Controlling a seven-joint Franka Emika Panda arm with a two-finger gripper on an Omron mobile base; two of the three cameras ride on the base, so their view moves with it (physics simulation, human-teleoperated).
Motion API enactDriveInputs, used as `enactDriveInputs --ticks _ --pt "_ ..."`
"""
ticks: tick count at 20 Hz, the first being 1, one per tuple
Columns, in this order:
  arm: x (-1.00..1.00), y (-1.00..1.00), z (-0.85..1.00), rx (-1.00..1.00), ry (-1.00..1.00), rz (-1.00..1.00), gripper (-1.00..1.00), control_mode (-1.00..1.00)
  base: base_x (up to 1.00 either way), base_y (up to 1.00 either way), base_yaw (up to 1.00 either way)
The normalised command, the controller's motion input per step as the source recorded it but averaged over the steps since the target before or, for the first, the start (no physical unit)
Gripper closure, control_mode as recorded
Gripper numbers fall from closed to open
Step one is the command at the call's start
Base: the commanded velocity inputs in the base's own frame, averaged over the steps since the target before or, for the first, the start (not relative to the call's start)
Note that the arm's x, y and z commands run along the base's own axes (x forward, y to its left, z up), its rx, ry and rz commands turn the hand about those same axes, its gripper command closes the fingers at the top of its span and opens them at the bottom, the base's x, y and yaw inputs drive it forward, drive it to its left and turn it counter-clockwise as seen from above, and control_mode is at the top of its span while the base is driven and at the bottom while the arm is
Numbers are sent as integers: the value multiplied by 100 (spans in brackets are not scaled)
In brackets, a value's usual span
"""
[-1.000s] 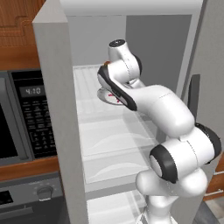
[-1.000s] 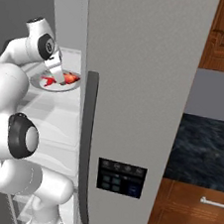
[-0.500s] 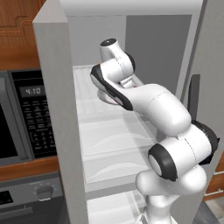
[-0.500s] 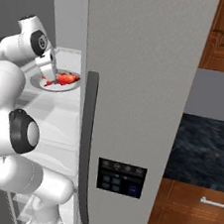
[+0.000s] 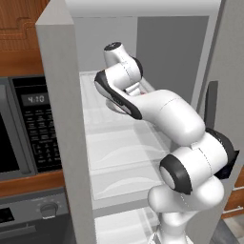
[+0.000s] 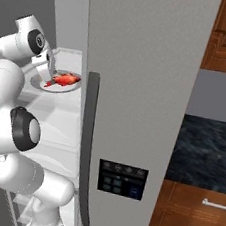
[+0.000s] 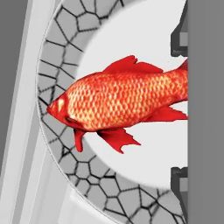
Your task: Retrieve the fish from the fridge and place it on the saucepan with marinade on the stove.
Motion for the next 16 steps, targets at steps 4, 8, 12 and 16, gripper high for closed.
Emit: enactDriveInputs --ticks 4,8,12,16 --pt "-2 -18 -15 0 0 0 -100 -100 0 0 0" --pt "0 -33 -22 0 -1 0 -100 -100 0 0 0" --pt "0 -11 -44 0 0 0 -100 -100 0 0 0" --pt "0 1 -55 0 0 0 -100 -100 0 0 0"
